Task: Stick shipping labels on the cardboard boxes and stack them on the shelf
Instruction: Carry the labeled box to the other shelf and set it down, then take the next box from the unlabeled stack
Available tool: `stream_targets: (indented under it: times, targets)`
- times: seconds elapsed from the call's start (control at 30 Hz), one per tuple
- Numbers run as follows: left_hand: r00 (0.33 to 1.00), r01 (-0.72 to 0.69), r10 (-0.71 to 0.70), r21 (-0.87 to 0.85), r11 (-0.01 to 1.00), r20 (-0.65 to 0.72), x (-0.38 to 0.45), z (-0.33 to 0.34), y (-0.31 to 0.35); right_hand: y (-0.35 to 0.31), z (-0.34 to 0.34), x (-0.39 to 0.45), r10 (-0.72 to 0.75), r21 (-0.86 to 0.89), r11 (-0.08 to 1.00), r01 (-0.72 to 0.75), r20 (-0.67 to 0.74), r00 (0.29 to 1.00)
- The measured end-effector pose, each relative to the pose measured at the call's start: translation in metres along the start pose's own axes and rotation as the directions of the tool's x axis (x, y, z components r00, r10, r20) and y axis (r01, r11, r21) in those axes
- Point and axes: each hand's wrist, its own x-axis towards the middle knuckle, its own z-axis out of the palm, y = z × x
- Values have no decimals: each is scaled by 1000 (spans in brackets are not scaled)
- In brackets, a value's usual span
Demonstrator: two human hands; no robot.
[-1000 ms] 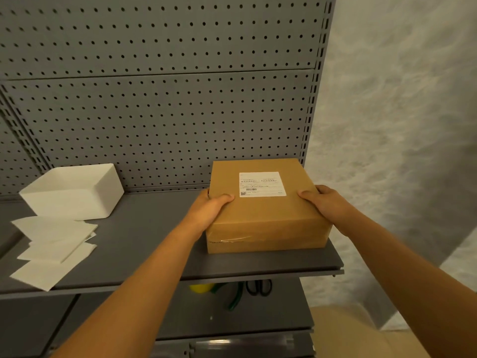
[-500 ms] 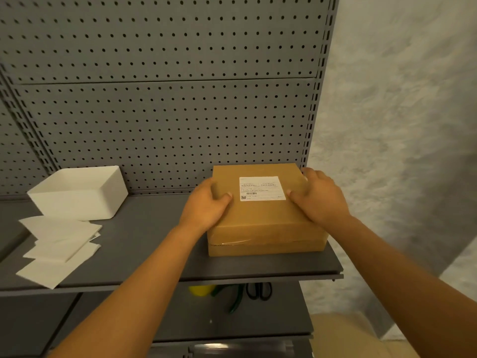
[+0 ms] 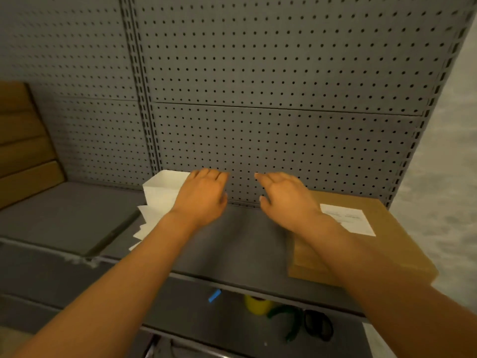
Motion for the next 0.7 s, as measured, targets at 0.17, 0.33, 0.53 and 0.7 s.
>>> stream_targets:
  times: [0.17,0.33,0.53,0.7]
  targets:
    - [997,73,-73,22,997,-27,-32,-6,-87,-81,15,49,-74,35,997,75,-19,997]
    - [987,158,-156,63,985,-41,-65,-17,-196,-174,35,105,-108,87,990,111,-40,993]
    - [975,222,-220,122,967,-35,-110,-29,-326,-285,56,167,-164,136,975,174,-83,983]
    - [951,308,-300,145,940,-75,-134,-40,-412,-367,71,222,-245,213,943,256,-73,967]
